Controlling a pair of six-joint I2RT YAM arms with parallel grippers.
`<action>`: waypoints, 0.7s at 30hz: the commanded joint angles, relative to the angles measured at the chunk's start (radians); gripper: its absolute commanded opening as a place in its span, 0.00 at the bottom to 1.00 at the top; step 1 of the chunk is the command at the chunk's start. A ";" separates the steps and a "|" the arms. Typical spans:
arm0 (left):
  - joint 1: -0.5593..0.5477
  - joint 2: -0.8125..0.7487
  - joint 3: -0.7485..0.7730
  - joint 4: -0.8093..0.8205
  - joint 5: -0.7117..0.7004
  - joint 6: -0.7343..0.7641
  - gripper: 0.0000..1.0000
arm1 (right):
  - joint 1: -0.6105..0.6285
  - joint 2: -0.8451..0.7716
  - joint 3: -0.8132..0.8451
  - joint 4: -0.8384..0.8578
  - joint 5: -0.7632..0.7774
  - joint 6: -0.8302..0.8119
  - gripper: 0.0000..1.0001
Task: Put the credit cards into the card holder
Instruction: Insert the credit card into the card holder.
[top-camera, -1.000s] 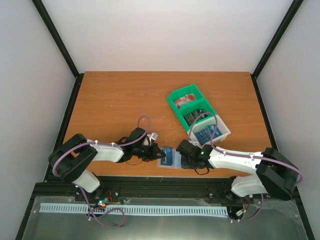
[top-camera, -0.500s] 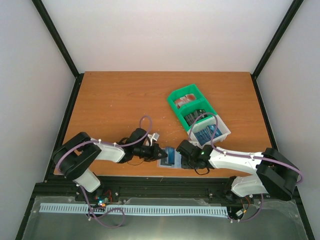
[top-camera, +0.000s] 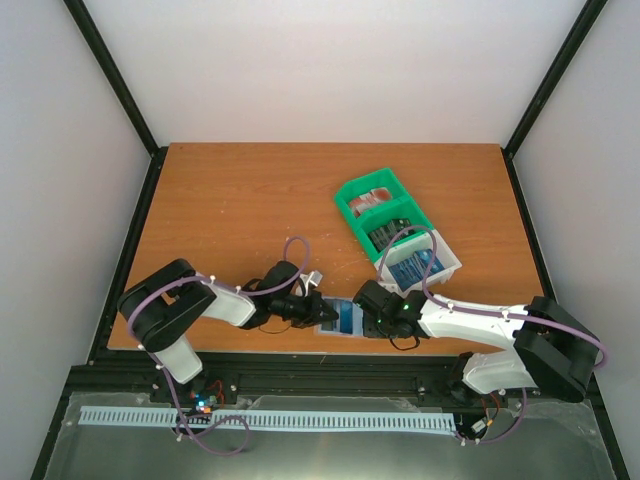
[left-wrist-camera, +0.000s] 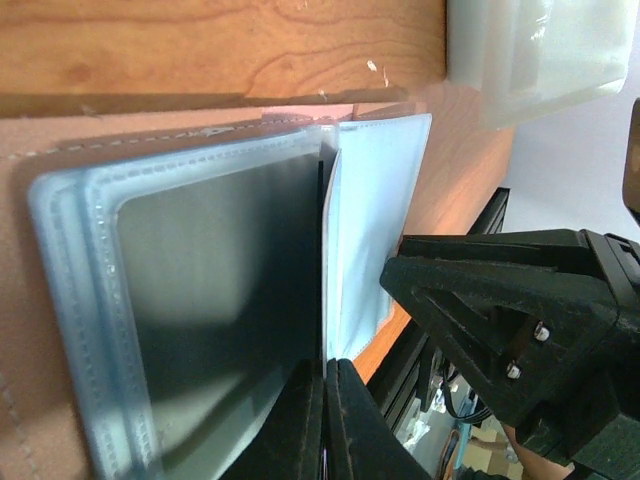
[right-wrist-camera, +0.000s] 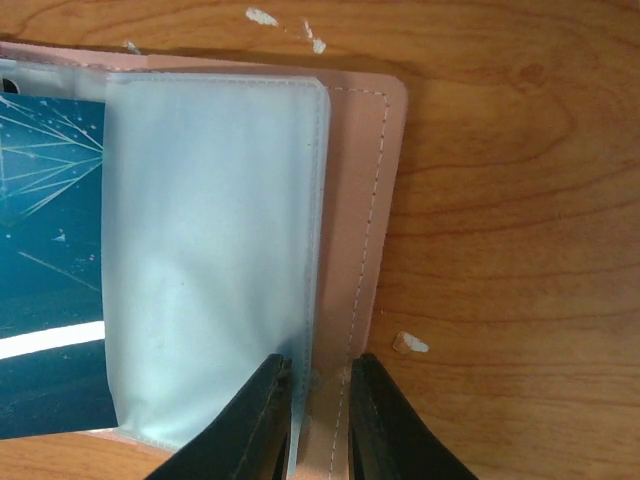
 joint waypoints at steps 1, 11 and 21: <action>-0.019 0.016 -0.024 0.061 -0.038 -0.046 0.01 | 0.007 0.028 -0.046 -0.014 -0.030 0.016 0.18; -0.028 0.037 -0.017 0.097 -0.052 -0.085 0.01 | 0.007 0.028 -0.048 -0.011 -0.031 0.017 0.18; -0.050 0.108 0.036 0.093 0.018 -0.046 0.03 | 0.007 0.021 -0.049 -0.011 -0.030 0.016 0.18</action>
